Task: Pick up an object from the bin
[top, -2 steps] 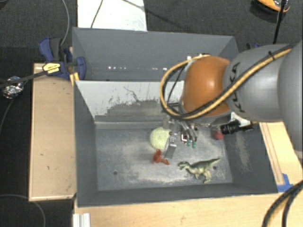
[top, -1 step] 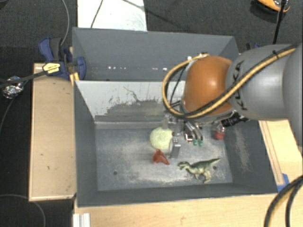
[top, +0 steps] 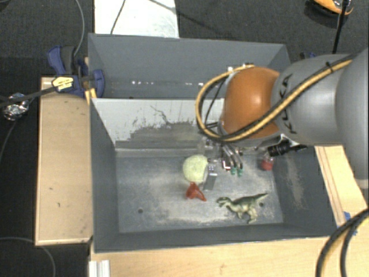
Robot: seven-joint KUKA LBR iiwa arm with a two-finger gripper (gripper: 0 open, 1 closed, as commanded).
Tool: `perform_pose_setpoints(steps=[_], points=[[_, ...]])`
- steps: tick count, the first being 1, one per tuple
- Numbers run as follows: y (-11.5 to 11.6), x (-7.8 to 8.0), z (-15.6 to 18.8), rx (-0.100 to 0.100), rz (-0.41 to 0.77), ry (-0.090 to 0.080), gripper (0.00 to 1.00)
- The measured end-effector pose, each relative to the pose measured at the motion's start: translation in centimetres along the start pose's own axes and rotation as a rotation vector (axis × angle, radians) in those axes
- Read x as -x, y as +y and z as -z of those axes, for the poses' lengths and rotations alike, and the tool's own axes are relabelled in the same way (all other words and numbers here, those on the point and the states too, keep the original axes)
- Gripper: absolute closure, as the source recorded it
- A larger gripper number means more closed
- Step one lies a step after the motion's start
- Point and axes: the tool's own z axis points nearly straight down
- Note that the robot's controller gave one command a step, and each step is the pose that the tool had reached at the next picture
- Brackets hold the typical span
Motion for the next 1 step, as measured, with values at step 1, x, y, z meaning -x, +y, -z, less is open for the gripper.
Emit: perform_pose_setpoints(steps=[1], points=[[0.21,1.23,-1.92,0.001,0.219,-0.005,0.0]])
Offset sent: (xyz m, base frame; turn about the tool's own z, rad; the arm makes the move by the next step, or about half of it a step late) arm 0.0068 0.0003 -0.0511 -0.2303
